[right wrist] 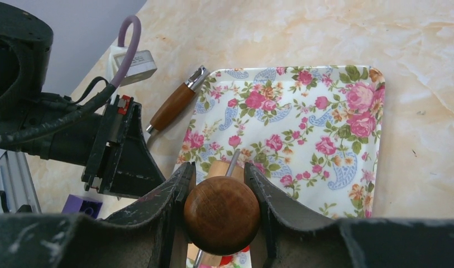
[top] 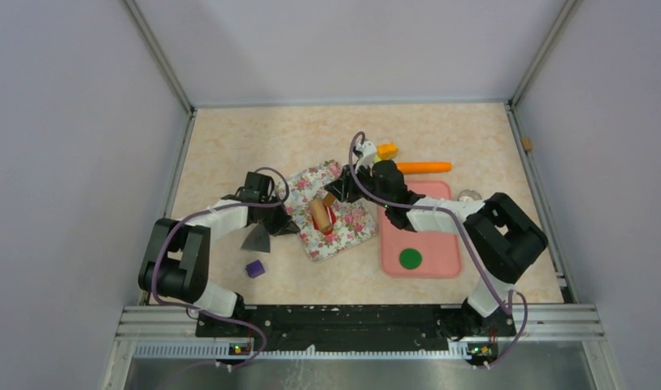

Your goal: Roll out the dumpling wrappers from the dough

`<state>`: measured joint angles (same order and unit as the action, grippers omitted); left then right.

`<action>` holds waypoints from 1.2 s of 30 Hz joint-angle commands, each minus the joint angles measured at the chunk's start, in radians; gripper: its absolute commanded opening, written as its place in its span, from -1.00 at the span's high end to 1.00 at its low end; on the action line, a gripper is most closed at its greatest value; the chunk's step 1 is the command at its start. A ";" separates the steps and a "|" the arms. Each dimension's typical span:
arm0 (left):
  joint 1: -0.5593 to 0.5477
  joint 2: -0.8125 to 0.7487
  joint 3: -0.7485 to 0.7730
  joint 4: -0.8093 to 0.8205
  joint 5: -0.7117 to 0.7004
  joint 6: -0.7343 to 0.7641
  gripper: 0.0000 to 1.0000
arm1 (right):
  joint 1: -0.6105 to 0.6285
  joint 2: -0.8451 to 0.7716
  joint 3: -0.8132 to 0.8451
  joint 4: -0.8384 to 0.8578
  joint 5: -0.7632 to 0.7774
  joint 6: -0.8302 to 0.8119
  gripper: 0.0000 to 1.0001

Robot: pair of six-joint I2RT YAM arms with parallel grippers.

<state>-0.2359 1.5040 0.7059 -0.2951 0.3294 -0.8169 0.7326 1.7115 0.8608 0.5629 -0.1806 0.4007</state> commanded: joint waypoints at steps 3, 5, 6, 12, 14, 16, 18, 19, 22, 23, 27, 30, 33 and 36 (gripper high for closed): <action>0.004 0.086 0.011 0.093 -0.134 0.029 1.00 | 0.072 0.162 -0.183 -0.338 -0.109 -0.057 1.00; 0.006 0.096 0.019 0.093 -0.136 0.034 1.00 | 0.071 0.168 -0.212 -0.287 -0.121 -0.041 1.00; 0.006 0.104 0.020 0.096 -0.133 0.035 1.00 | 0.074 0.172 -0.228 -0.254 -0.124 -0.034 1.00; 0.011 0.123 0.025 0.099 -0.131 0.050 1.00 | 0.098 0.208 -0.275 -0.135 -0.114 -0.005 1.00; 0.013 0.122 0.024 0.098 -0.136 0.057 1.00 | 0.100 0.220 -0.274 -0.119 -0.111 0.004 1.00; 0.016 0.118 0.022 0.094 -0.139 0.064 1.00 | 0.100 0.219 -0.259 -0.115 -0.132 0.014 1.00; 0.020 0.111 0.026 0.082 -0.134 0.077 1.00 | 0.094 0.194 -0.232 -0.144 -0.183 0.020 1.00; 0.023 0.105 0.033 0.069 -0.129 0.087 1.00 | 0.088 0.160 -0.218 -0.163 -0.218 0.025 1.00; 0.032 0.098 0.061 0.037 -0.090 0.121 1.00 | 0.053 0.058 -0.135 -0.277 -0.362 0.045 1.00; 0.033 0.098 0.076 0.034 -0.071 0.135 1.00 | 0.037 0.016 -0.088 -0.324 -0.392 0.039 1.00; 0.033 0.093 0.102 0.047 -0.018 0.163 1.00 | -0.009 -0.129 0.063 -0.527 -0.433 -0.026 1.00; 0.033 0.078 0.098 0.064 -0.009 0.169 1.00 | -0.057 -0.179 0.146 -0.653 -0.422 -0.039 1.00; 0.033 0.041 0.092 0.069 0.000 0.185 0.72 | -0.098 -0.203 0.176 -0.716 -0.401 -0.036 1.00; 0.033 -0.027 0.101 0.052 0.035 0.224 0.12 | -0.128 -0.218 0.174 -0.730 -0.374 -0.028 1.00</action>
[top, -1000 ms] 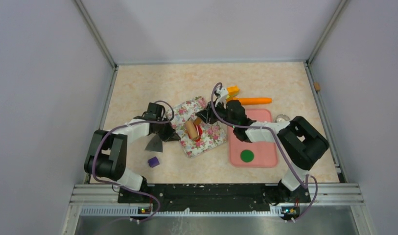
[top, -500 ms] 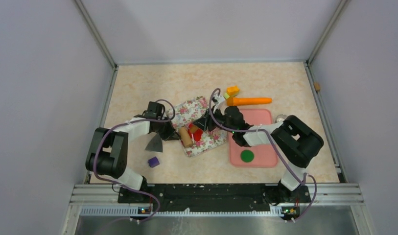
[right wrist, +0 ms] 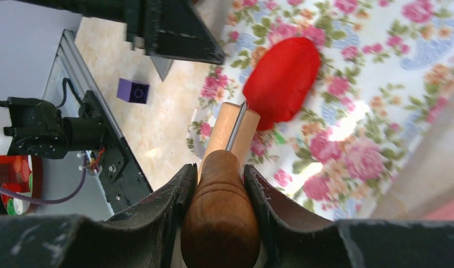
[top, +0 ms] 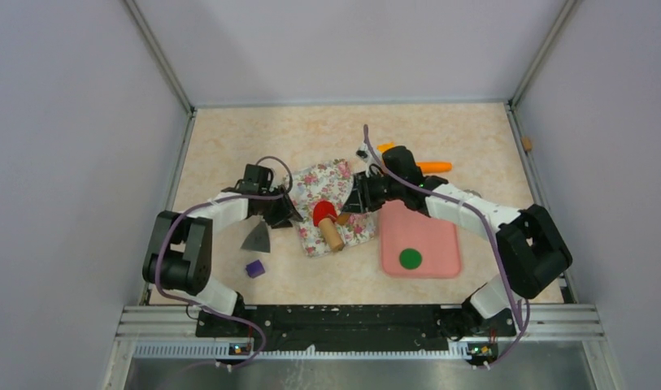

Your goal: Roll out the dumpling wrappers from the dough

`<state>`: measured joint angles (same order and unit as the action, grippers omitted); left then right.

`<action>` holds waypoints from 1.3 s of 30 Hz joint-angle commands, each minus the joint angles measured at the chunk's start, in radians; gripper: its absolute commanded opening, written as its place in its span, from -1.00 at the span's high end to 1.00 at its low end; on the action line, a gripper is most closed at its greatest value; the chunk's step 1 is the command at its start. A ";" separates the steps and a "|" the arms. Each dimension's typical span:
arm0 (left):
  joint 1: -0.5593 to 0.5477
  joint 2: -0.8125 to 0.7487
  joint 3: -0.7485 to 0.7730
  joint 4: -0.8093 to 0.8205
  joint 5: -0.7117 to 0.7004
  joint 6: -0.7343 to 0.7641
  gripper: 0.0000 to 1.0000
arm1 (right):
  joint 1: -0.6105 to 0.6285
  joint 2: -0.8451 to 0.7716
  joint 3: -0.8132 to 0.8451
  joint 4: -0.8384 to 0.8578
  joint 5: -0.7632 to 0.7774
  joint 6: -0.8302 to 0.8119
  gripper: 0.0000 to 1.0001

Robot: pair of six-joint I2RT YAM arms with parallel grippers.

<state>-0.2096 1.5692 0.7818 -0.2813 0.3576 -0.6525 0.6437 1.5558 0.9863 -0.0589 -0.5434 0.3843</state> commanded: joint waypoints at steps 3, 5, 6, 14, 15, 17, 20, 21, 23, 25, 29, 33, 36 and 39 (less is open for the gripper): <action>0.007 -0.184 0.036 0.024 0.036 0.140 -0.08 | -0.067 -0.068 0.051 -0.092 0.003 0.013 1.00; 0.001 -0.276 0.013 0.065 0.047 0.211 -0.13 | -0.080 -0.073 0.056 -0.079 0.020 0.035 1.00; -0.005 -0.328 -0.009 0.106 0.060 0.261 -0.16 | -0.084 -0.074 0.060 -0.073 0.029 0.048 1.00; -0.272 -0.403 -0.101 0.556 0.219 0.769 -0.28 | -0.093 -0.063 0.089 -0.021 0.077 0.155 1.00; -0.285 -0.361 -0.071 0.554 0.243 0.782 -0.25 | -0.096 -0.063 0.095 -0.022 0.071 0.162 1.00; -0.299 -0.279 -0.019 0.552 0.295 0.809 -0.21 | -0.101 -0.064 0.102 -0.032 0.068 0.176 1.00; -0.313 -0.202 0.024 0.539 0.364 0.883 -0.19 | -0.110 -0.075 0.108 -0.040 0.067 0.180 1.00; -0.316 -0.185 0.035 0.526 0.383 0.906 -0.19 | -0.112 -0.078 0.110 -0.043 0.069 0.179 1.00; -0.321 -0.163 0.049 0.498 0.422 0.944 -0.18 | -0.117 -0.085 0.108 -0.046 0.070 0.181 1.00; -0.334 -0.144 0.056 0.486 0.428 0.961 -0.18 | -0.121 -0.090 0.104 -0.039 0.064 0.185 1.00; -0.371 -0.097 0.061 0.526 0.410 0.939 -0.17 | -0.128 -0.087 0.094 -0.017 0.045 0.195 1.00; -0.405 -0.038 0.065 0.610 0.330 0.915 -0.13 | -0.141 -0.083 0.090 -0.009 0.015 0.194 1.00; -0.413 0.014 0.091 0.639 0.310 0.900 0.06 | -0.150 -0.085 0.081 -0.010 0.000 0.193 1.00; -0.416 0.039 0.100 0.655 0.294 0.906 0.18 | -0.162 -0.092 0.073 -0.008 -0.026 0.193 1.00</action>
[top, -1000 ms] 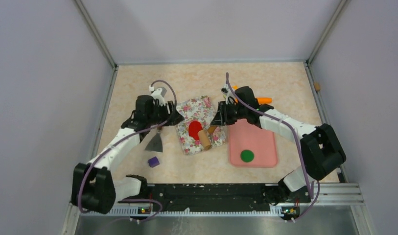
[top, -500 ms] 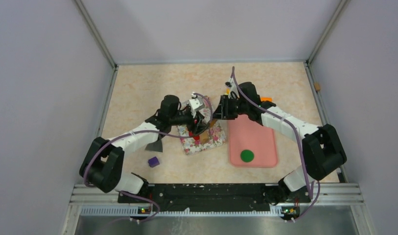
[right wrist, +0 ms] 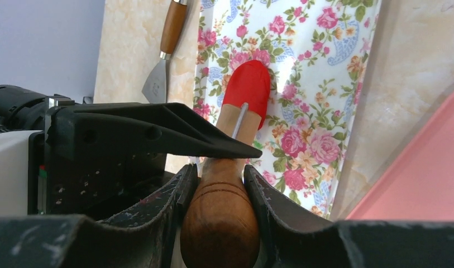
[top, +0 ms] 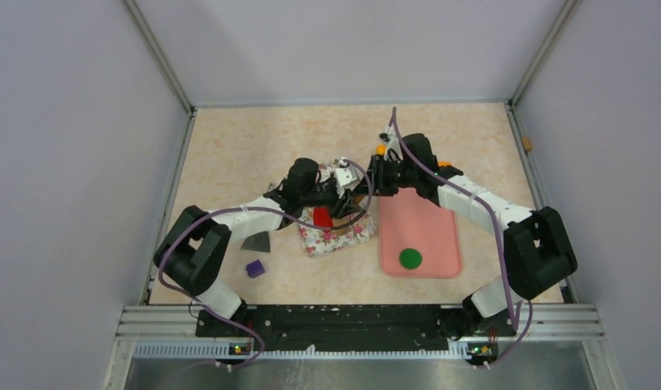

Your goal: Roll out the dumpling wrappers from the dough

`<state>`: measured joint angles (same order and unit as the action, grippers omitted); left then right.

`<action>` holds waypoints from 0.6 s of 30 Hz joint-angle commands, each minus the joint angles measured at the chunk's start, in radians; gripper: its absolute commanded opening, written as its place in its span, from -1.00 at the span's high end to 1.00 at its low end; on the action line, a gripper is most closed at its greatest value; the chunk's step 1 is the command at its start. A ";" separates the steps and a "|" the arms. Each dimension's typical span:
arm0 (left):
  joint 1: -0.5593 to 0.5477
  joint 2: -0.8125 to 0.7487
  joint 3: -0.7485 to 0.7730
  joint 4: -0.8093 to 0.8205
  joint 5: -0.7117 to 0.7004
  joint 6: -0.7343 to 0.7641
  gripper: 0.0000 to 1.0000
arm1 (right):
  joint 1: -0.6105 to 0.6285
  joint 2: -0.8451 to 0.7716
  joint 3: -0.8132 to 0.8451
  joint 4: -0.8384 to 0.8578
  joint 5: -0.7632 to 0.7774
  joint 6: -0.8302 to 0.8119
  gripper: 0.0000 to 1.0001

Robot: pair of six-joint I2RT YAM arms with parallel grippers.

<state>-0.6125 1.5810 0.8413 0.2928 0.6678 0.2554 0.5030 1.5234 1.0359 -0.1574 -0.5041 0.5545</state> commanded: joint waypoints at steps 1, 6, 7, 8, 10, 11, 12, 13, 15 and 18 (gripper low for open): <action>-0.013 0.033 0.041 0.087 -0.018 0.002 0.23 | -0.026 -0.061 0.022 0.089 -0.074 0.021 1.00; -0.012 0.045 0.055 0.072 0.015 0.025 0.92 | -0.042 -0.058 0.033 0.040 -0.118 -0.038 1.00; -0.010 0.040 0.056 0.057 0.025 0.038 1.00 | -0.047 -0.053 0.041 0.018 -0.138 -0.064 1.00; -0.008 0.034 0.055 0.042 0.034 0.061 1.00 | -0.052 -0.049 0.045 -0.007 -0.158 -0.085 0.78; -0.003 0.019 0.056 -0.008 0.045 0.107 1.00 | -0.058 -0.039 0.051 -0.043 -0.184 -0.119 0.47; -0.003 0.014 0.059 -0.040 0.043 0.138 1.00 | -0.057 -0.034 0.051 -0.057 -0.194 -0.133 0.37; -0.001 0.011 0.062 -0.073 0.044 0.168 1.00 | -0.058 -0.030 0.052 -0.068 -0.201 -0.143 0.28; 0.000 0.007 0.062 -0.095 0.048 0.197 1.00 | -0.058 -0.022 0.053 -0.079 -0.204 -0.150 0.20; 0.005 -0.001 0.053 -0.117 0.054 0.228 1.00 | -0.058 -0.008 0.053 -0.090 -0.209 -0.161 0.08; 0.010 -0.011 0.043 -0.133 0.064 0.247 1.00 | -0.059 0.015 0.067 -0.097 -0.238 -0.163 -0.05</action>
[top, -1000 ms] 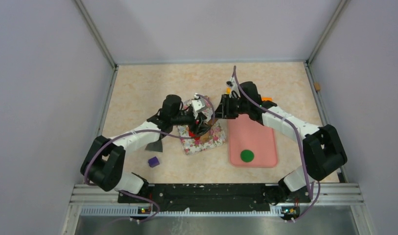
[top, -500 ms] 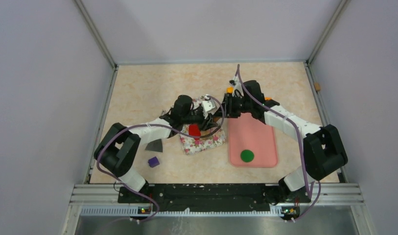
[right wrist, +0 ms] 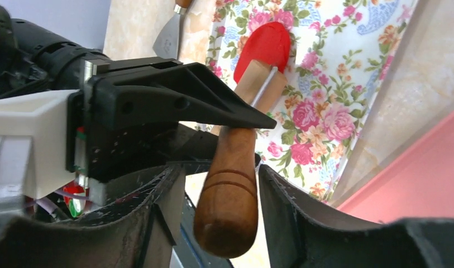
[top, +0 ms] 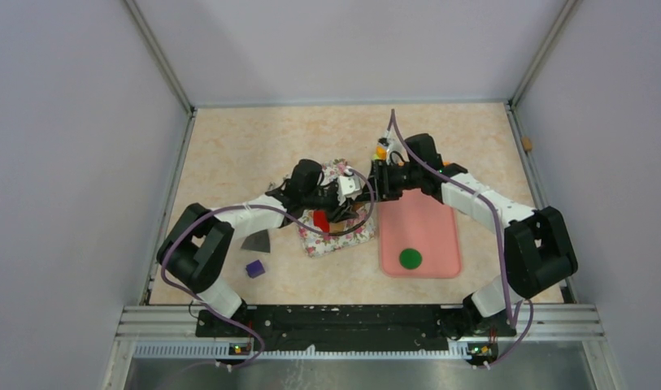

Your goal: Roll out the dumpling wrappers from the dough

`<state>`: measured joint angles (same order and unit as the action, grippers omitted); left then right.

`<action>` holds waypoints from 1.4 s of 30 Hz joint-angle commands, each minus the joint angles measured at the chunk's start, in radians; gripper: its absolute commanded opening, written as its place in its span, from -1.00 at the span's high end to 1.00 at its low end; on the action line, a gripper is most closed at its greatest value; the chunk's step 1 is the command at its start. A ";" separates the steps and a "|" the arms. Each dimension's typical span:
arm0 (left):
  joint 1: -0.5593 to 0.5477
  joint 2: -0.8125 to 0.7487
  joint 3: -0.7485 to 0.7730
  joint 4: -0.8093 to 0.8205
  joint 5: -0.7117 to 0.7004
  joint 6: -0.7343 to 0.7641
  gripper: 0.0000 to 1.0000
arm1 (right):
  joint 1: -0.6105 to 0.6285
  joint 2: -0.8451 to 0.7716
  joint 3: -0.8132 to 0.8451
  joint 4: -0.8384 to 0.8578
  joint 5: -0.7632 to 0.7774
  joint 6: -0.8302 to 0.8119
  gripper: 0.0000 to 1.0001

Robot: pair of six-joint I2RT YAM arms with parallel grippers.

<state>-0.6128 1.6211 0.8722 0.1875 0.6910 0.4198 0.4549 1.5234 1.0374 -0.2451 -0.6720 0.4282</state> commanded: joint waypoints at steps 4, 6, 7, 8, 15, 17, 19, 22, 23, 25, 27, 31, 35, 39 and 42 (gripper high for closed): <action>0.016 -0.061 0.004 -0.048 0.046 0.097 1.00 | -0.011 0.048 0.098 -0.038 -0.103 -0.048 -0.15; 0.019 -0.066 -0.001 -0.048 0.046 0.103 1.00 | -0.011 0.060 0.107 -0.058 -0.098 -0.063 -0.15; 0.019 -0.068 -0.002 -0.048 0.044 0.106 1.00 | -0.012 0.065 0.109 -0.064 -0.094 -0.067 -0.15; 0.020 -0.068 -0.001 -0.048 0.041 0.104 1.00 | -0.011 0.069 0.109 -0.068 -0.088 -0.072 -0.14; 0.022 -0.066 -0.004 -0.045 0.034 0.098 1.00 | -0.009 0.101 0.110 -0.083 -0.039 -0.084 -0.04; 0.022 -0.062 -0.003 -0.043 0.033 0.100 1.00 | -0.010 0.116 0.112 -0.073 -0.028 -0.074 0.09; 0.022 -0.056 -0.003 -0.040 0.028 0.105 1.00 | -0.007 0.130 0.118 -0.059 -0.027 -0.066 0.19; 0.022 -0.042 -0.001 -0.039 0.014 0.117 1.00 | 0.005 0.146 0.128 -0.048 -0.030 -0.069 0.61; 0.022 -0.034 0.003 -0.038 0.007 0.118 1.00 | 0.009 0.153 0.132 -0.046 -0.030 -0.072 0.87; 0.024 -0.021 0.007 -0.036 -0.007 0.113 1.00 | 0.014 0.164 0.138 -0.051 -0.017 -0.074 1.00; 0.030 -0.007 0.015 -0.036 -0.011 0.107 1.00 | 0.016 0.172 0.141 -0.055 -0.008 -0.068 1.00; 0.035 0.016 0.020 -0.029 -0.012 0.115 1.00 | 0.016 0.174 0.155 -0.089 0.020 -0.092 1.00; 0.036 0.057 0.037 -0.010 -0.033 0.105 1.00 | 0.016 0.165 0.139 -0.114 0.084 -0.147 1.00; 0.033 0.106 0.061 0.004 -0.043 0.099 1.00 | 0.016 0.148 0.098 -0.126 0.176 -0.215 1.00; 0.031 0.143 0.073 0.023 -0.052 0.068 1.00 | 0.016 0.123 0.055 -0.122 0.229 -0.259 1.00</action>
<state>-0.5789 1.7054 0.9070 0.1497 0.6617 0.5228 0.4637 1.6779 1.1435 -0.3374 -0.6407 0.2741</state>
